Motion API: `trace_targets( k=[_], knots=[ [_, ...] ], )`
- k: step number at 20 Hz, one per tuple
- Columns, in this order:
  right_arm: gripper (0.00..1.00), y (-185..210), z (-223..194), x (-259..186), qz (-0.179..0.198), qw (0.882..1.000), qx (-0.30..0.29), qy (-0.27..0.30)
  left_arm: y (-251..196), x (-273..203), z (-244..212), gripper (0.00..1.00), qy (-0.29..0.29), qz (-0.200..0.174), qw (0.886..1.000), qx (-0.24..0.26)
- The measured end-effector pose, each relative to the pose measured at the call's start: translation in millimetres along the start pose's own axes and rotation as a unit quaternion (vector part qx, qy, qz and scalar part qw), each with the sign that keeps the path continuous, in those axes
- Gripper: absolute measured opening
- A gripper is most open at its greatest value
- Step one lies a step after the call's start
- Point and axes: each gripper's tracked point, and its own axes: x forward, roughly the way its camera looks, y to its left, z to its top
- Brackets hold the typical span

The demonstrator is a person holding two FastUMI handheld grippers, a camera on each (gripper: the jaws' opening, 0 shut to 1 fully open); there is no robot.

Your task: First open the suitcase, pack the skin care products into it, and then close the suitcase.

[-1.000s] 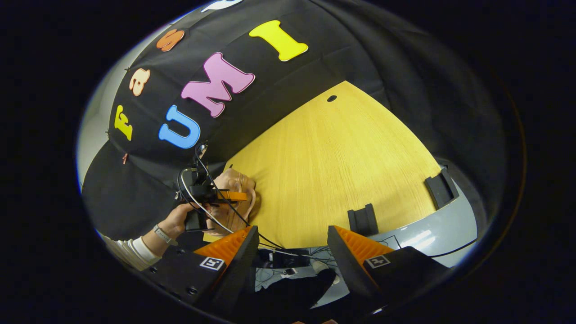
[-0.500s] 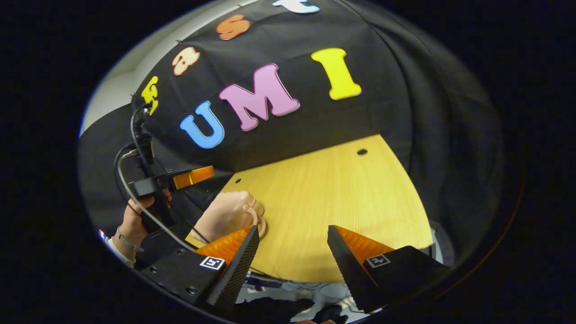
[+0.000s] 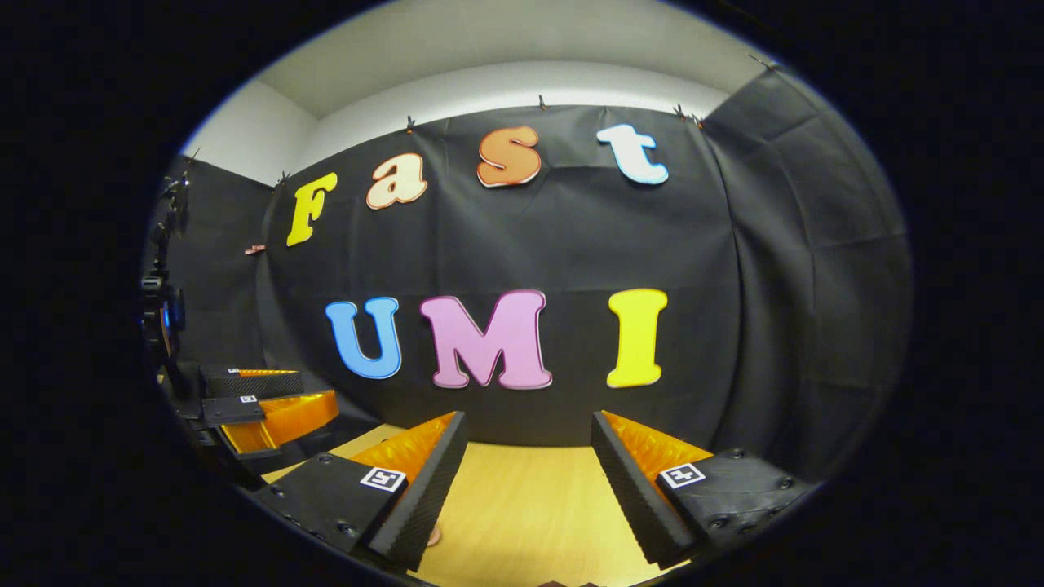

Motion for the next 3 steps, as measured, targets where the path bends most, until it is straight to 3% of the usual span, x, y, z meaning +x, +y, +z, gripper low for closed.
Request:
trace_targets(
  k=[3],
  knots=[
    [0.97,-3.6,11.2,0.5,-0.023,0.999,-0.017,-0.022,4.8,6.5,-3.0,0.95,0.001,-0.006,1.000,-0.027]
  ],
)
